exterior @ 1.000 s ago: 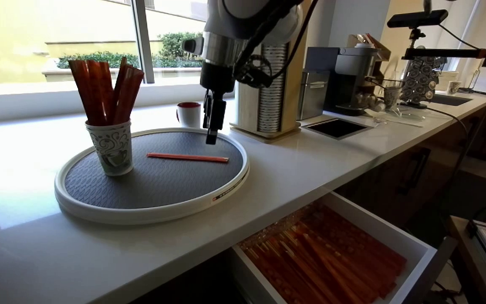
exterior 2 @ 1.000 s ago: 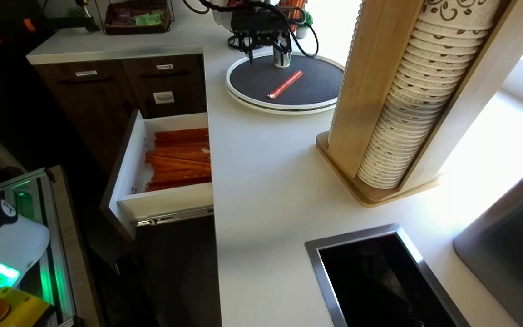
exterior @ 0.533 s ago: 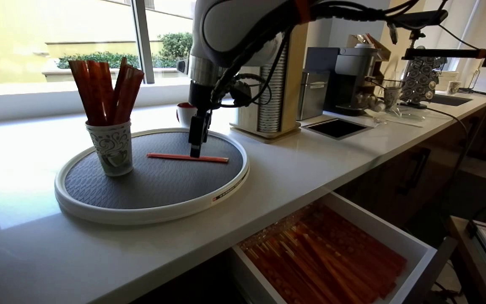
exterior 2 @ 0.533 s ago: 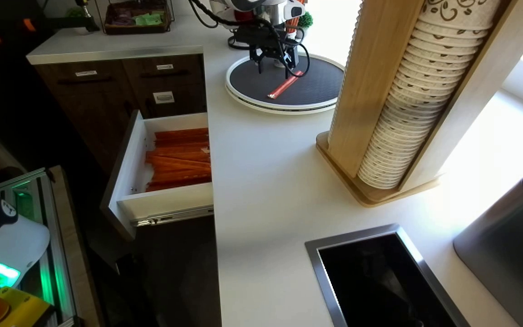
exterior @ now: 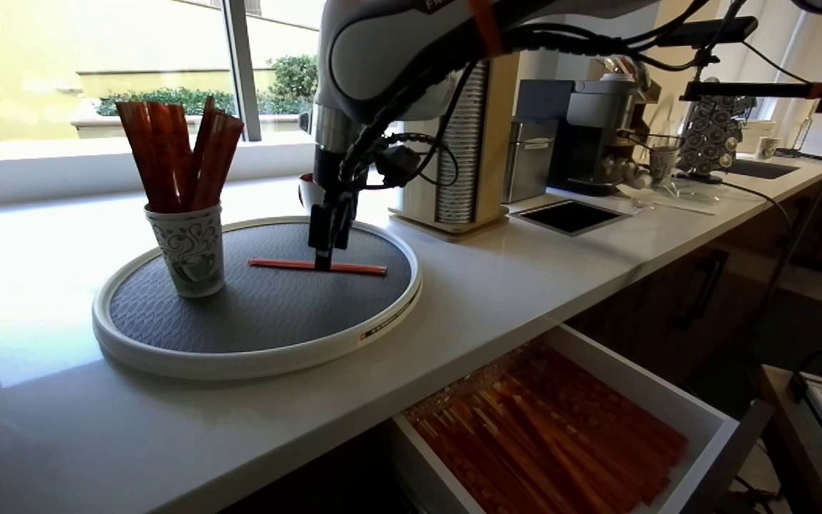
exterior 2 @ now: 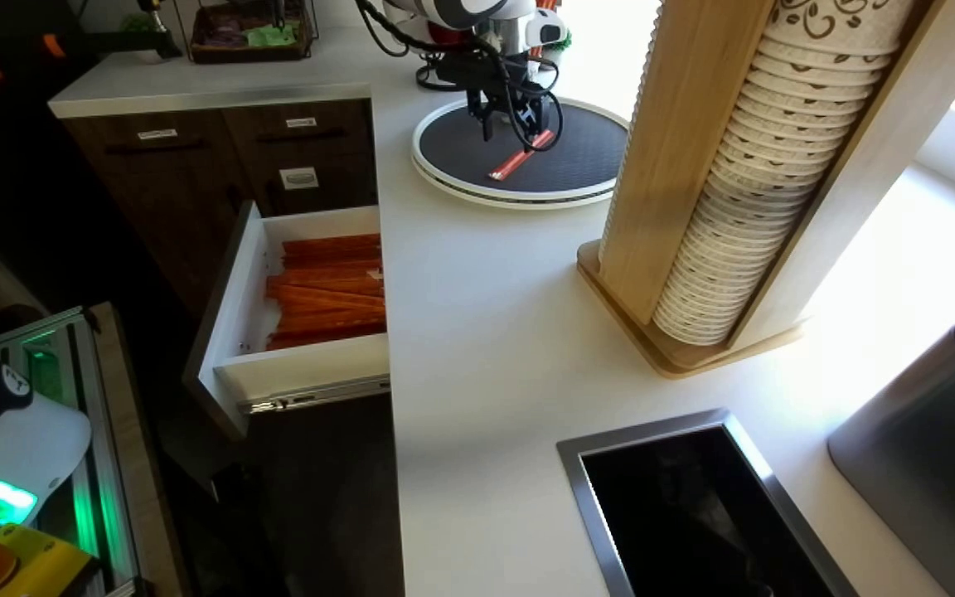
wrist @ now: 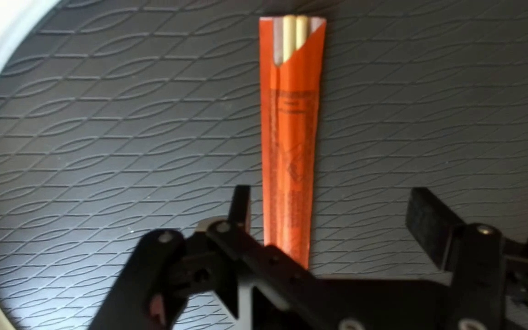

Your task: Put the items on the tray in the drawer

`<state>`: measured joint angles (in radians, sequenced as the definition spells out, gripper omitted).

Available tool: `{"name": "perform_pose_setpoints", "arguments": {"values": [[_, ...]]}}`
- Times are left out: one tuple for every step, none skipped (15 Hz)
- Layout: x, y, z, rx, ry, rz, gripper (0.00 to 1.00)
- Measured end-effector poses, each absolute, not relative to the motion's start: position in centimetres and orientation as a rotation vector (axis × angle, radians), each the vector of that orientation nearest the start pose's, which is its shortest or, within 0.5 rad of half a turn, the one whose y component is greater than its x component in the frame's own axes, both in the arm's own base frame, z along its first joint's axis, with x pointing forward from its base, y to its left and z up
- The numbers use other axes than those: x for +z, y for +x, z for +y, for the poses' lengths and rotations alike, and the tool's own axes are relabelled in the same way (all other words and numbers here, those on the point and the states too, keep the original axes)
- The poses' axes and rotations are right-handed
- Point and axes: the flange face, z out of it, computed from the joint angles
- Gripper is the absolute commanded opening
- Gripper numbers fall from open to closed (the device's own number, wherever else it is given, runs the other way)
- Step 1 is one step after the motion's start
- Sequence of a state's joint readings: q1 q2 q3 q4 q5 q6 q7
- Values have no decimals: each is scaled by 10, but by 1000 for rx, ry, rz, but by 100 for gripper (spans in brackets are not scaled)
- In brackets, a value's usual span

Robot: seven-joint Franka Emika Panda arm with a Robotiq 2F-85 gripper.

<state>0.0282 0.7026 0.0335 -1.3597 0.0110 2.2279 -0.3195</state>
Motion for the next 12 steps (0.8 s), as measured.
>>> {"name": "perform_pose_setpoints", "arguments": {"values": [[320, 749, 40, -261, -3071, -557, 76], [319, 750, 39, -260, -3073, -548, 76], [317, 751, 37, -257, -3075, -537, 74], [316, 751, 36, -254, -3076, -528, 70], [315, 752, 35, -248, -3078, -520, 71], [313, 752, 34, -242, -3079, -515, 63], [312, 752, 32, -236, -3080, -509, 62], [310, 752, 31, -231, -3081, -505, 56], [309, 752, 29, -228, -3082, -501, 47], [309, 751, 28, -225, -3082, -498, 42], [308, 751, 27, -223, -3083, -494, 36], [307, 751, 26, -222, -3084, -493, 24]]}}
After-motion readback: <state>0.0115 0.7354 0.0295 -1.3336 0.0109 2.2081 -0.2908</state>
